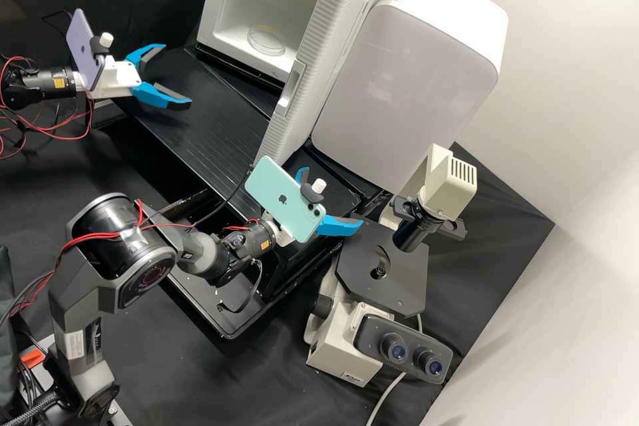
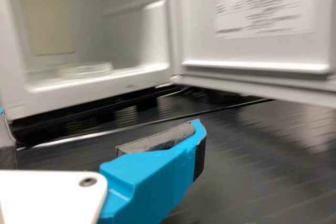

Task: Take the petri dish out of the incubator

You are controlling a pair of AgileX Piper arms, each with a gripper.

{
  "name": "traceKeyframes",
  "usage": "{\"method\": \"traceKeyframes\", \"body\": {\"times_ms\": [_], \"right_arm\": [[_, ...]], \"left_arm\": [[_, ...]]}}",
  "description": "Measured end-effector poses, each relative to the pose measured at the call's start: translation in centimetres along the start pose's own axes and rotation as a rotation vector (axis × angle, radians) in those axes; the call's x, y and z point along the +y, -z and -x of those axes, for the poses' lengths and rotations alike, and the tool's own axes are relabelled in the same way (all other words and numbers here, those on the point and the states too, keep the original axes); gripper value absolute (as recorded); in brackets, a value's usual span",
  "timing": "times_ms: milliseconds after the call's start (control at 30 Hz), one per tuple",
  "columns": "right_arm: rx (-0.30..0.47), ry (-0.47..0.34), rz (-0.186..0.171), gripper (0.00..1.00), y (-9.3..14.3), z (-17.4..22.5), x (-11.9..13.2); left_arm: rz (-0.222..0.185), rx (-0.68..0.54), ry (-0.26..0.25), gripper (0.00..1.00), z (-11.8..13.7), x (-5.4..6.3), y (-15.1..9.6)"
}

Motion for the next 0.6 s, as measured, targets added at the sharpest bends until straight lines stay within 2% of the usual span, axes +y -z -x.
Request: {"method": "traceKeyframes", "body": {"times_ms": [233, 433, 600], "right_arm": [[0.0, 0.0, 0.0, 1.0, 0.0, 0.0, 0.0], [0.0, 0.0, 0.0, 1.0, 0.0, 0.0, 0.0], [0.0, 0.0, 0.0, 1.0, 0.0, 0.0, 0.0]], "left_arm": [[0.004, -0.075, 0.002, 1.0, -0.1, -0.2, -2.0], [0.006, -0.109, -0.03, 1.0, -0.9, 0.5, -2.9], [0.007, -0.122, -0.059, 1.0, -2.6, 1.2, -3.3]]}}
